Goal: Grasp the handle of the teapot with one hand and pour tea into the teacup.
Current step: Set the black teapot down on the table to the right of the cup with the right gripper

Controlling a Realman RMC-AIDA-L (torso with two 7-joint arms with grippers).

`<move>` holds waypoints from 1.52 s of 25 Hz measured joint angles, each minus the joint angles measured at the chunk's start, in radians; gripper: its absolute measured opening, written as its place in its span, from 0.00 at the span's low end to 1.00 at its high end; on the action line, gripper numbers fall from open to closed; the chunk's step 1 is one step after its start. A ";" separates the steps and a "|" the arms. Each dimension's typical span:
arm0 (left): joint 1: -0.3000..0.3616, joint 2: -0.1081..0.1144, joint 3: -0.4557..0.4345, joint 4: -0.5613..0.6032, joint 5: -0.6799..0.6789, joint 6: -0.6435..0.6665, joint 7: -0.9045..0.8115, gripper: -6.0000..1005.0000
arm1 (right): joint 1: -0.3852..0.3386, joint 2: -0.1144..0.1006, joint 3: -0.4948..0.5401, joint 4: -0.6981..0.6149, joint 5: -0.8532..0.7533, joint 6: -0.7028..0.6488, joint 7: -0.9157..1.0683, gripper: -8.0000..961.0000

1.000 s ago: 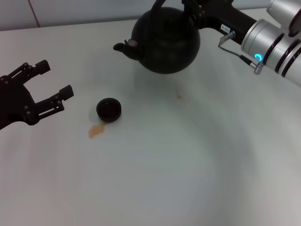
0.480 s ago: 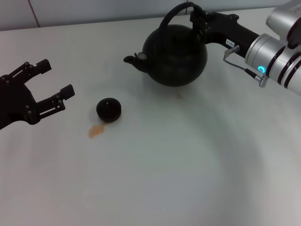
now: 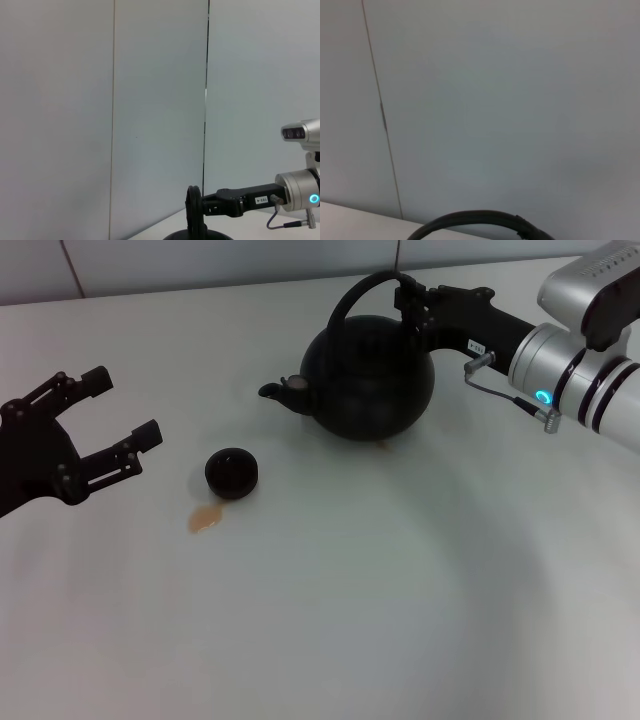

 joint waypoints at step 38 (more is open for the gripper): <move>0.003 0.003 -0.003 0.014 0.000 0.000 0.000 0.86 | -0.004 0.001 0.004 -0.042 -0.070 0.013 0.005 0.61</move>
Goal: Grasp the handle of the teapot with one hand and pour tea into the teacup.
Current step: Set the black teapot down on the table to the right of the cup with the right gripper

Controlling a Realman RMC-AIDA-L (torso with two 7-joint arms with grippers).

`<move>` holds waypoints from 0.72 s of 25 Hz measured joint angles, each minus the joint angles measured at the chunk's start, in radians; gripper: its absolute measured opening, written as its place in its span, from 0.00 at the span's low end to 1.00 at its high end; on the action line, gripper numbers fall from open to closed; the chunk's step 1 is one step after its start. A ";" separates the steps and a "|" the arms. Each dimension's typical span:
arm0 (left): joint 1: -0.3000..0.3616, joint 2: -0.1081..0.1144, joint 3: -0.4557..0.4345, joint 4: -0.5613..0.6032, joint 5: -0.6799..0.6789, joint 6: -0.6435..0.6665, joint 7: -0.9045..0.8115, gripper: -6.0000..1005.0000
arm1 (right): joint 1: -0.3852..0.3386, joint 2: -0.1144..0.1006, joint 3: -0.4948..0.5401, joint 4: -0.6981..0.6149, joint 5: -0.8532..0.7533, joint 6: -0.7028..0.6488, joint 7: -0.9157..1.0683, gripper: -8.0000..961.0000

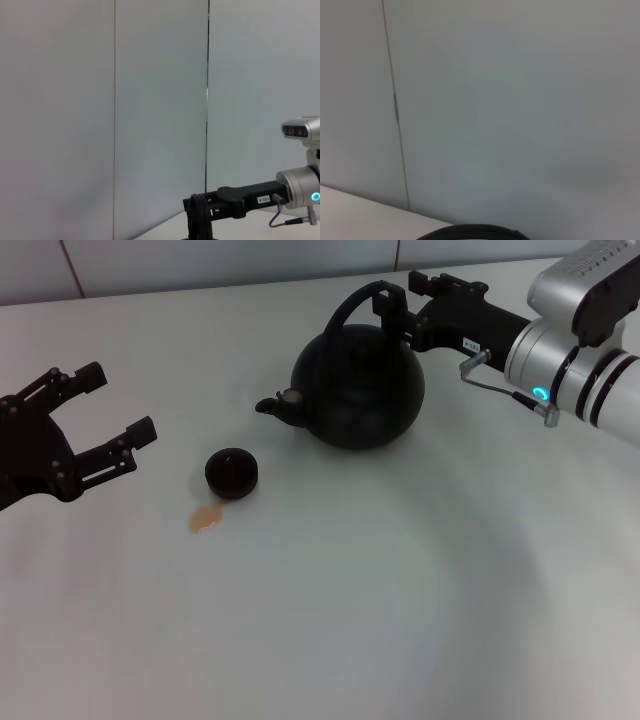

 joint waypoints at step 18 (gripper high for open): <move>0.005 -0.003 0.000 -0.001 0.000 0.002 -0.007 0.86 | -0.227 -0.015 0.044 -0.116 -0.038 -0.463 -0.005 0.61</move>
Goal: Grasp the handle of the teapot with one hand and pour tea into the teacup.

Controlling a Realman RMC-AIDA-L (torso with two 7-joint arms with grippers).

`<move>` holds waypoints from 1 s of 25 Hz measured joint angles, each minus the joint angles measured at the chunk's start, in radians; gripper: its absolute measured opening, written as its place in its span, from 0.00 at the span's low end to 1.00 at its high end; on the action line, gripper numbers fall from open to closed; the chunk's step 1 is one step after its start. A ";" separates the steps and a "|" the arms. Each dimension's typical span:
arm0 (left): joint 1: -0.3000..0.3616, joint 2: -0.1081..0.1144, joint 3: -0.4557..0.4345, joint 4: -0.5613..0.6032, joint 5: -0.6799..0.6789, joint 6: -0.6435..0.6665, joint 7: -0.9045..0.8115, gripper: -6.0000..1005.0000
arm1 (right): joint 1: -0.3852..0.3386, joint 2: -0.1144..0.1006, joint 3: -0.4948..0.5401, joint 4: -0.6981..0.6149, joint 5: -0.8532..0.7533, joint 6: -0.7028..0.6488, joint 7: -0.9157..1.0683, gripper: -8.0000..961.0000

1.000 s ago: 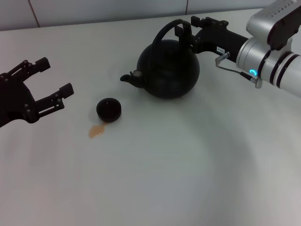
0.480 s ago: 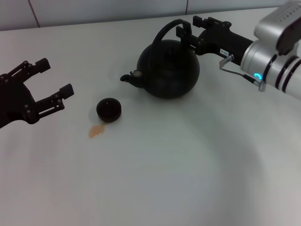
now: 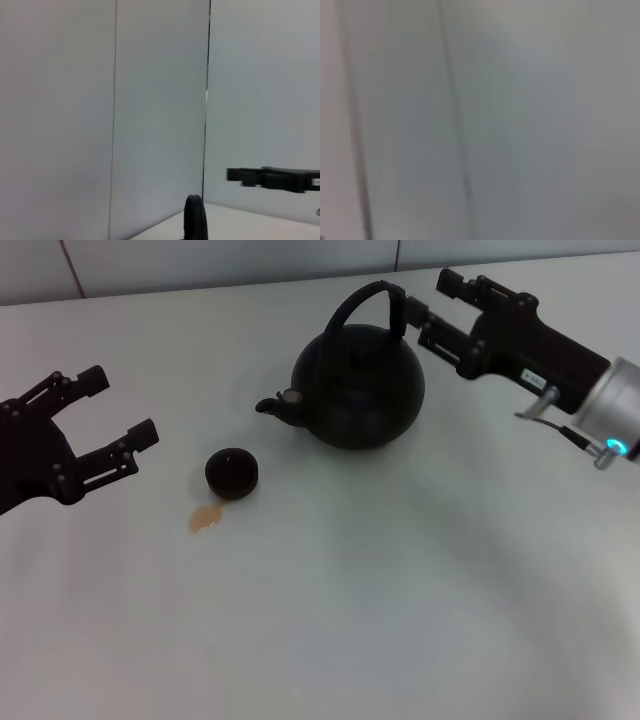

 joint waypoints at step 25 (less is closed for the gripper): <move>0.118 0.039 0.010 0.049 0.022 0.231 -0.108 0.86 | 0.012 -0.055 0.090 -0.164 -0.545 -0.309 0.288 0.61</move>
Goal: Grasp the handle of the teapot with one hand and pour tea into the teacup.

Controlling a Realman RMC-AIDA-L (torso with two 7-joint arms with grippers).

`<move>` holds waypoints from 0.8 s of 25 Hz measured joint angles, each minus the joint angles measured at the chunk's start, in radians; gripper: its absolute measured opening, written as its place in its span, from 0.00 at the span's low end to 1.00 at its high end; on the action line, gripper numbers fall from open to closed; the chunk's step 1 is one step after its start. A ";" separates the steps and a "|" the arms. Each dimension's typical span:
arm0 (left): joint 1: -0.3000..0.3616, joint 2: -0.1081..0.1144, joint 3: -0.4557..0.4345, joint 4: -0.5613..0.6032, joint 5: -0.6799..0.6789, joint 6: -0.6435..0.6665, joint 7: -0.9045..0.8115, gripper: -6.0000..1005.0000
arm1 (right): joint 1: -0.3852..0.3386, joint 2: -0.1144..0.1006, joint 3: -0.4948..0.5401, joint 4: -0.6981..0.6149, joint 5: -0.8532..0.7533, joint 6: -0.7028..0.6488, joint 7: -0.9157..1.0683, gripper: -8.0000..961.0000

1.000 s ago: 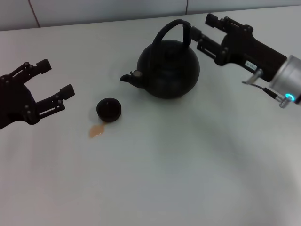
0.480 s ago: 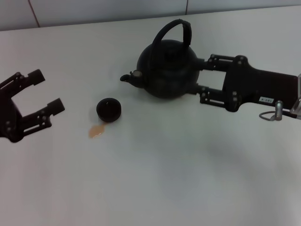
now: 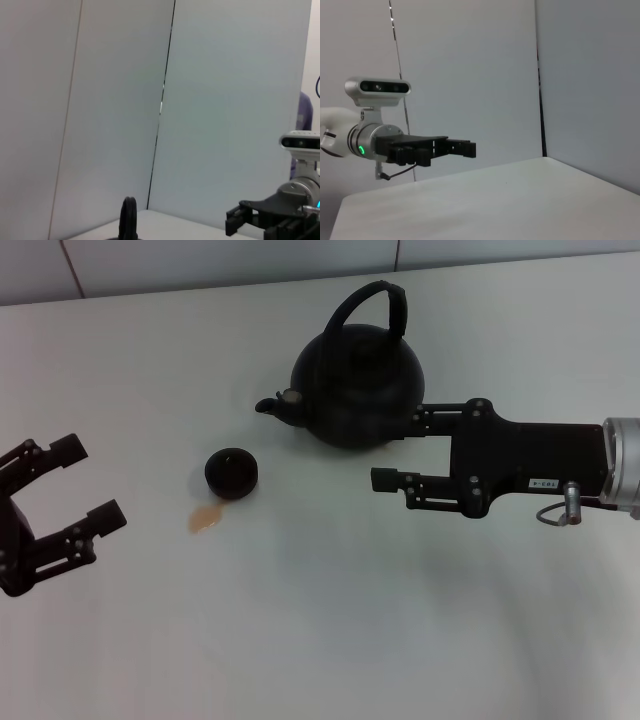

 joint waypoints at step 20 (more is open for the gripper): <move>-0.013 0.000 0.000 0.002 0.032 -0.005 0.007 0.86 | 0.011 0.025 -0.005 -0.002 -0.005 0.010 -0.001 0.61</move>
